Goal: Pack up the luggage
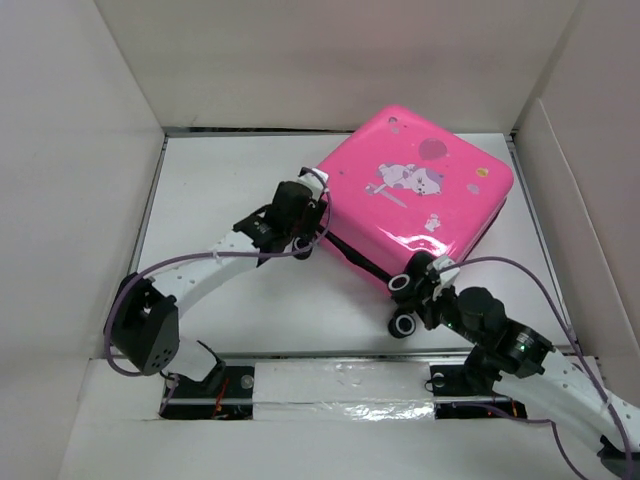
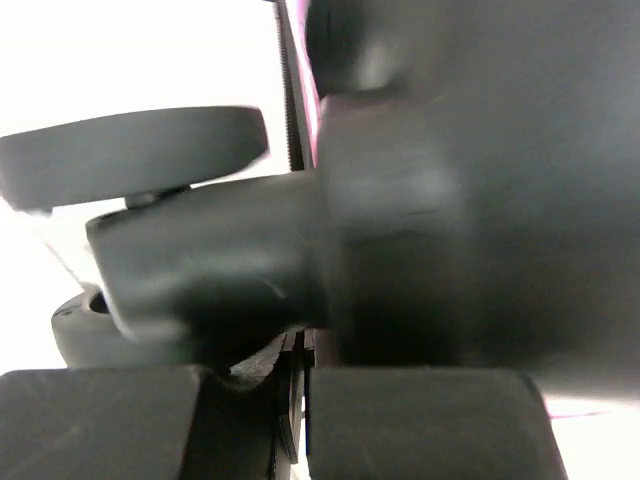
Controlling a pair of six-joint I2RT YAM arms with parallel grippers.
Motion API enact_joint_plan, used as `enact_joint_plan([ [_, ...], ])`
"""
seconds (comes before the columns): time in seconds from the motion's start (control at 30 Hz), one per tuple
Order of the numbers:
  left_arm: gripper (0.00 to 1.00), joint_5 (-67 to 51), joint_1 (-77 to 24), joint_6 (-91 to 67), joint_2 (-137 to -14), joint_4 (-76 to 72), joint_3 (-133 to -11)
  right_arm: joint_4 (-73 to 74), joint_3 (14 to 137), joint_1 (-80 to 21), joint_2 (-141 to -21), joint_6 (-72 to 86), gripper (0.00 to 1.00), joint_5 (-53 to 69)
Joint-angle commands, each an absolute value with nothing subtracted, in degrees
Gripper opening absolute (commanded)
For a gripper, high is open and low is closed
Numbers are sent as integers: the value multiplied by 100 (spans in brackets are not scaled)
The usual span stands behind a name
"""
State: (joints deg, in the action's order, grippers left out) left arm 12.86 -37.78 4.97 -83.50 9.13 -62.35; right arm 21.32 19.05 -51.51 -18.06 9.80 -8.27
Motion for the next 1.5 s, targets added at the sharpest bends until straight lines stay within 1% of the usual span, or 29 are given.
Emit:
enact_joint_plan([
  [0.0,0,139,-5298,-816,-8051,810,-5662,720,2777,-4712,-1766,581,0,-1152],
  [0.13,0,53,-5528,-1133,-7902,196,-5213,984,2874,-4237,-1837,448,0,-1186],
  [0.17,0,-243,-5581,-1186,-7797,45,-5090,993,2874,-4054,-1846,431,0,-1213],
  [0.23,0,-456,-5651,-1397,-7647,-550,-4669,950,2874,-3781,-1942,422,0,-1038],
  [0.33,0,-413,-5739,-1468,-7568,-1070,-4527,948,3092,-3508,-2301,308,0,-888],
  [0.43,0,-168,-5739,-1319,-7497,-1283,-4561,1080,3312,-3305,-2522,281,0,-598],
  [0.53,0,-79,-5573,-1301,-7313,-1520,-4606,1283,3208,-3234,-2164,589,0,-746],
  [0.6,0,-53,-5520,-1476,-7111,-1643,-4579,1318,2832,-3234,-1743,1027,0,-1183],
  [0.63,2,147,-5450,-1546,-7049,-1774,-4570,1414,2717,-3234,-1505,1211,0,-1343],
  [0.67,10,419,-5449,-1738,-6936,-1767,-4588,1459,2542,-3234,-1033,1474,0,-1423],
  [0.7,18,561,-5449,-1827,-6874,-1732,-4684,1529,2523,-3234,-828,1564,0,-1598],
  [0.73,42,676,-5449,-1915,-6803,-1618,-4728,1695,2522,-3234,-661,1608,0,-1695],
  [0.77,52,833,-5397,-2003,-6664,-1513,-4772,1827,2575,-3234,-546,1608,0,-1818],
  [0.8,58,913,-5327,-2256,-6593,-1346,-4929,1967,2732,-3234,-467,1582,0,-2133],
  [0.83,67,992,-5326,-2363,-6522,-901,-5009,2178,2803,-3234,-475,1530,0,-2275],
  [0.9,71,1282,-5116,-2548,-6311,-363,-5246,2206,2848,-3234,-632,1415,0,-2443],
  [0.93,75,1379,-5028,-2671,-6267,249,-5325,2076,2769,-3234,-720,1415,0,-2348],
  [0.97,76,1423,-4932,-2681,-6223,525,-5387,1987,2716,-3234,-816,1450,0,-2251],
  [1.03,77,1450,-4650,-2593,-6214,1148,-5519,1681,2480,-3234,-1088,1459,0,-1943],
  [1.13,79,1468,-4483,-2418,-6266,1458,-5607,1626,2426,-3234,-1213,1398,0,-1968],
  [1.3,82,1117,-4430,-1574,-6766,1319,-5993,1565,2373,-3234,-993,1231,0,-1917],
  [1.47,83,1476,-4369,-1134,-7443,1406,-6573,1266,2233,-3234,-1151,1160,0,-1565],
])
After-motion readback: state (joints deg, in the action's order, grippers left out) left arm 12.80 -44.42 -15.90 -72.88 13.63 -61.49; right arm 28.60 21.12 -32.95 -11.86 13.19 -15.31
